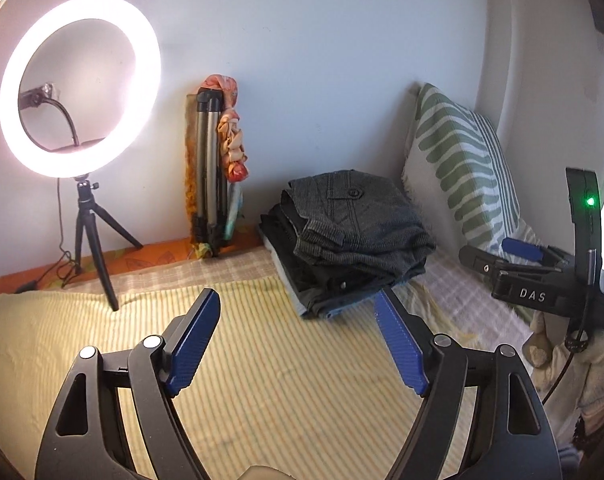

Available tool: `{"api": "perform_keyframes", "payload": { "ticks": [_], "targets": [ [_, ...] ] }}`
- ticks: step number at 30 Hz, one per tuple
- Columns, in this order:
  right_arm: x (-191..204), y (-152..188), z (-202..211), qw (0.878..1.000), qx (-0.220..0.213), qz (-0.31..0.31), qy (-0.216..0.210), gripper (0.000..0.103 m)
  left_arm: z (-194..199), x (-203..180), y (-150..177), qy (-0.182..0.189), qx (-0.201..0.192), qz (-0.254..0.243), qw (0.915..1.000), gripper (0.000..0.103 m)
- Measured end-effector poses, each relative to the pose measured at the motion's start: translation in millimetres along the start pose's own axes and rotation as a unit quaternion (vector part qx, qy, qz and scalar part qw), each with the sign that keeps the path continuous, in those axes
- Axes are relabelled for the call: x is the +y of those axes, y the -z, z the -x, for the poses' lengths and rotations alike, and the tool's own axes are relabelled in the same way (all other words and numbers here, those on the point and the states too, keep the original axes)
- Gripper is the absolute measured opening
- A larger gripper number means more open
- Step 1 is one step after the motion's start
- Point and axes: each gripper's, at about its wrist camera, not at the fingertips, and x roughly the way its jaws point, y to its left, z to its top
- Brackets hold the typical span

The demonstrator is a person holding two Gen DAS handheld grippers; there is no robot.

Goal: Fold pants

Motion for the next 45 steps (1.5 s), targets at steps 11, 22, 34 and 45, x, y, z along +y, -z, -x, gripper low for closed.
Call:
{"api": "perform_keyframes", "payload": {
  "ticks": [11,22,34,45],
  "targets": [
    [21.8,35.3,8.5,0.999,-0.016,-0.028,0.014,0.1,18.5,7.5,35.4,-0.007,0.009,-0.028,0.9995,0.08],
    [31.5,47.8,-2.5,0.999,-0.02,-0.032,0.004,0.1,13.1,22.3,48.5,-0.039,0.011,-0.015,0.9991,0.088],
    [32.9,45.2,9.9,0.998,-0.051,-0.039,0.008,0.103,25.5,24.3,47.7,-0.06,0.003,-0.013,0.9981,0.088],
    [42.6,49.8,0.9,0.999,-0.034,-0.028,0.006,0.103,36.4,21.9,50.8,-0.071,-0.004,-0.031,0.997,0.089]
  ]
}}
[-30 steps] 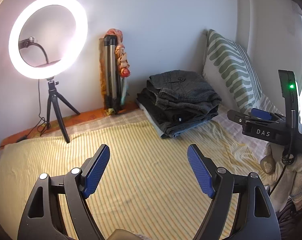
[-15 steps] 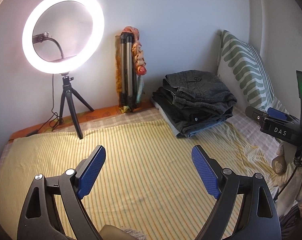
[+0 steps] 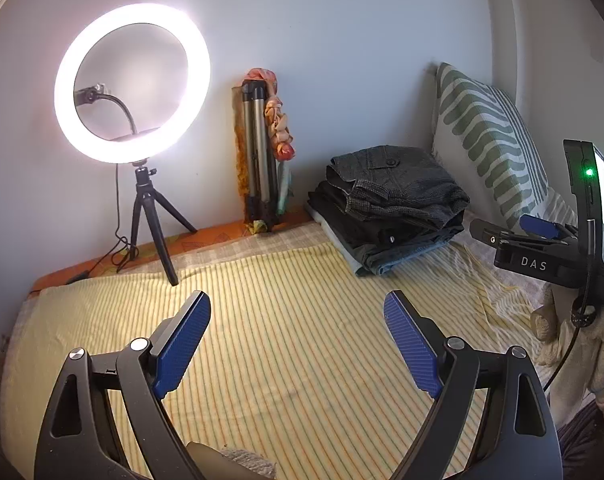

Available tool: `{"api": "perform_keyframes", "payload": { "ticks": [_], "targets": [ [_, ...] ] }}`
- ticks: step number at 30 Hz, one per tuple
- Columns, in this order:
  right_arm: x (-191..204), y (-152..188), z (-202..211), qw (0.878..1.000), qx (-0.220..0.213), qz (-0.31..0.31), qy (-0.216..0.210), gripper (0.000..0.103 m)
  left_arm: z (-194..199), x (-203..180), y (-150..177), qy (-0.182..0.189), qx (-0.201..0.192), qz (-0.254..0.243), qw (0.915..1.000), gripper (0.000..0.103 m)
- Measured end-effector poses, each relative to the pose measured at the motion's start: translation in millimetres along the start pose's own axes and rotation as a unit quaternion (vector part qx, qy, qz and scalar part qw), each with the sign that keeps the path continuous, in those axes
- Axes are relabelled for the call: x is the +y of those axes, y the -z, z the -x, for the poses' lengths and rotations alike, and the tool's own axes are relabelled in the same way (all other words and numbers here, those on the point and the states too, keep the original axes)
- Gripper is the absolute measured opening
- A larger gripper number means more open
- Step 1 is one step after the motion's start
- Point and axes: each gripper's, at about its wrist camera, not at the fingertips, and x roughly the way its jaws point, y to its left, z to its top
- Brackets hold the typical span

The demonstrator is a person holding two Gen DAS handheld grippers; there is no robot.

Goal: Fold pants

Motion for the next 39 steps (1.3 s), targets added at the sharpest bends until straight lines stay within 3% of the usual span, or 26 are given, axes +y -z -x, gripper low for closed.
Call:
{"api": "perform_keyframes", "payload": {
  "ticks": [39],
  "targets": [
    [4.5,2.1,-1.8,1.0,0.002,-0.015,-0.011,0.103,7.0,-1.9,-2.1,-0.011,-0.006,-0.003,0.9999,0.089]
  ]
}}
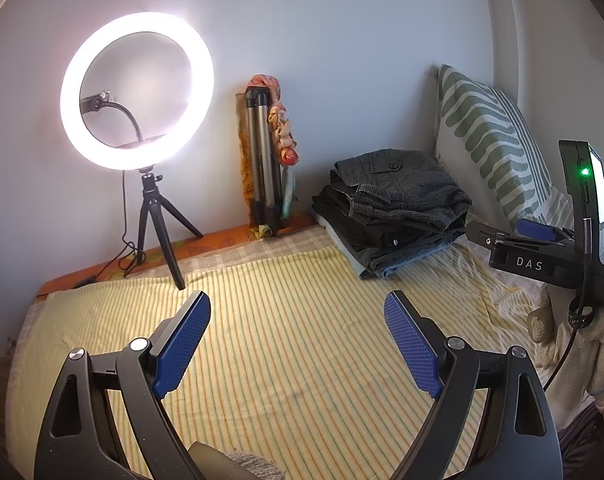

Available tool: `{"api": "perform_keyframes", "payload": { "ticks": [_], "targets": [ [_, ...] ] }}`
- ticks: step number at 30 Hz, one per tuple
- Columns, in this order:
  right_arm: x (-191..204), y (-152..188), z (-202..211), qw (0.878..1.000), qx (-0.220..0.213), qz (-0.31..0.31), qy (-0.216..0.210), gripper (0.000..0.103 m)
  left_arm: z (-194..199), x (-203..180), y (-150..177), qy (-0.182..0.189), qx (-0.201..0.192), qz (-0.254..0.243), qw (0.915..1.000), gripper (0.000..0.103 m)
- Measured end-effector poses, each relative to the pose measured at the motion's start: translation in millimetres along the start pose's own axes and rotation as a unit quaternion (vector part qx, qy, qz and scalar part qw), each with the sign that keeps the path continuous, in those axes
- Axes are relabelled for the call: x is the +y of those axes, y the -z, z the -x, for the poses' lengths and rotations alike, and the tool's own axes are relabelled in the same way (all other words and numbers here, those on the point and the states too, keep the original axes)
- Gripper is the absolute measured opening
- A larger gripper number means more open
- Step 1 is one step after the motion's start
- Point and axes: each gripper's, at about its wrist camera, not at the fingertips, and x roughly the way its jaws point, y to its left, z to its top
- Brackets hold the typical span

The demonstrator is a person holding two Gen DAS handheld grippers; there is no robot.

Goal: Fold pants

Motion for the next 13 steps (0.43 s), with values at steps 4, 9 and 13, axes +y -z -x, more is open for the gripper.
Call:
{"api": "perform_keyframes", "payload": {
  "ticks": [4,9,13],
  "targets": [
    [1.0,0.7,0.1,1.0,0.001,-0.001,-0.002,0.103,0.2,-0.7,0.9,0.0,0.0,0.0,1.0,0.089],
    [1.4,0.8,-1.0,1.0,0.004,-0.002,-0.006,0.103,3.7,0.6,3.6,0.002,-0.008,0.002,1.0,0.089],
    [2.4,0.4,-1.1,1.0,0.005,-0.005,-0.011,0.103,5.0,3.3,3.2,0.005,-0.008,0.003,1.0,0.089]
  ]
}}
